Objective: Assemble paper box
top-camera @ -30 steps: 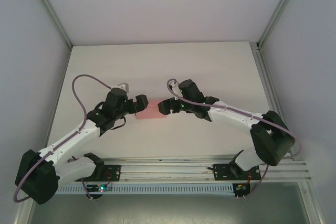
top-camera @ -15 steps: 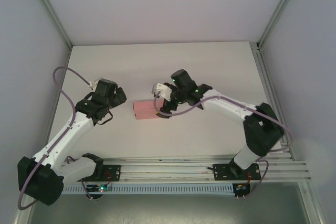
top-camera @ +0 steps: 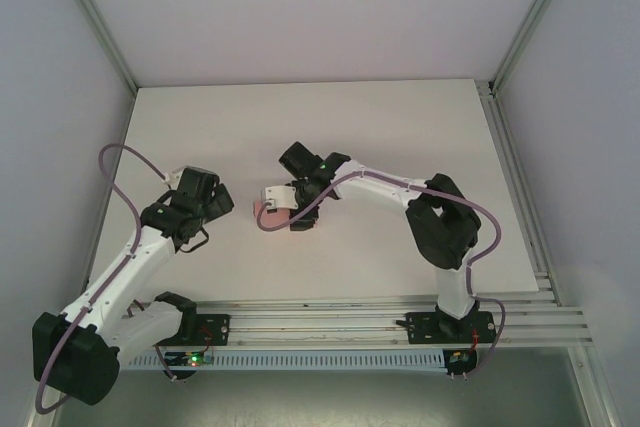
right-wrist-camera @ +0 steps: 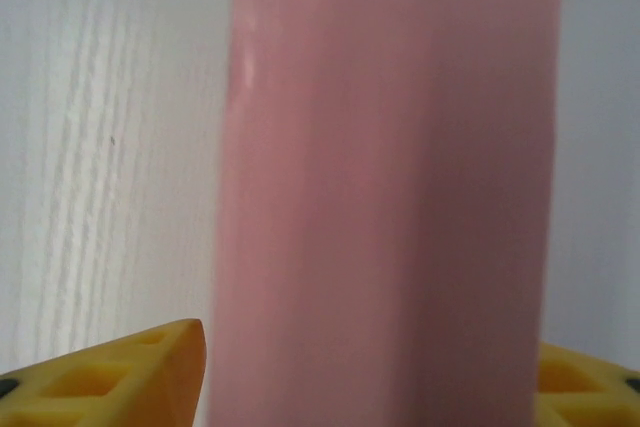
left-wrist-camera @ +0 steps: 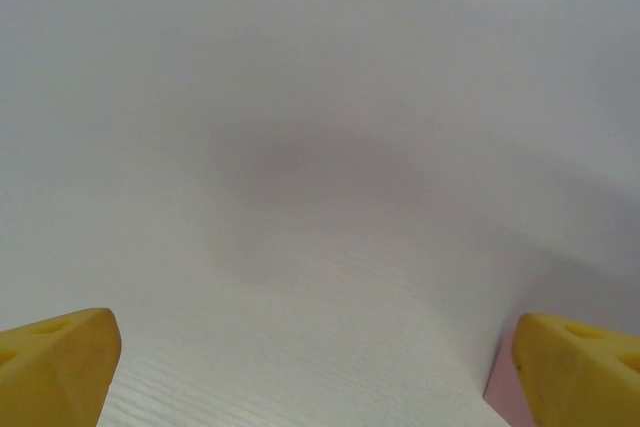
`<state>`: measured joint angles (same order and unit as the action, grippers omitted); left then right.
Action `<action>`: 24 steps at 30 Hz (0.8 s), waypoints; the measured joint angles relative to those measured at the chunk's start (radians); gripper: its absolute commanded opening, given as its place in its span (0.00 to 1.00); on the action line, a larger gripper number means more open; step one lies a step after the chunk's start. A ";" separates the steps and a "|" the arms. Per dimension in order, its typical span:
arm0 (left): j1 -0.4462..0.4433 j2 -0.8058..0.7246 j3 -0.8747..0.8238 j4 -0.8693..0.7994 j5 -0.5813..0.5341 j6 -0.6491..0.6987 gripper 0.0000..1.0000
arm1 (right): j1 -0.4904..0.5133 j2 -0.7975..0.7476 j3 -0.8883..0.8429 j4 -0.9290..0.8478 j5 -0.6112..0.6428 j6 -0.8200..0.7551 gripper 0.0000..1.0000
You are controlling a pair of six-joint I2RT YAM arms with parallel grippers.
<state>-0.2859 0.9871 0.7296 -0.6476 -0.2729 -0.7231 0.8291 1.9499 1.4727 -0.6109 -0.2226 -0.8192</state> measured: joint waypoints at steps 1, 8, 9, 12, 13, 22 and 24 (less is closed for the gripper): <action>0.000 0.000 -0.003 0.000 0.001 0.000 1.00 | -0.003 -0.005 -0.001 0.006 0.025 0.002 0.43; 0.000 0.000 -0.018 0.001 0.008 -0.016 1.00 | -0.002 -0.158 -0.183 0.225 0.271 -0.013 0.46; 0.000 0.000 -0.019 0.001 0.008 -0.018 1.00 | -0.002 -0.178 -0.215 0.267 0.315 -0.029 0.45; 0.000 -0.007 -0.026 0.005 0.008 -0.019 1.00 | -0.002 -0.204 -0.307 0.406 0.438 -0.098 0.44; 0.000 -0.013 -0.032 0.006 0.008 -0.019 1.00 | -0.002 -0.204 -0.339 0.449 0.471 -0.123 0.44; 0.000 -0.043 -0.046 0.005 0.009 -0.025 1.00 | 0.028 -0.206 -0.457 0.545 0.542 -0.151 0.84; 0.000 -0.043 -0.046 0.005 0.010 -0.025 1.00 | 0.048 -0.235 -0.470 0.480 0.510 -0.119 0.98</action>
<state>-0.2855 0.9440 0.6838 -0.6426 -0.2634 -0.7483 0.8772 1.7145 1.0027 -0.1307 0.2871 -0.9382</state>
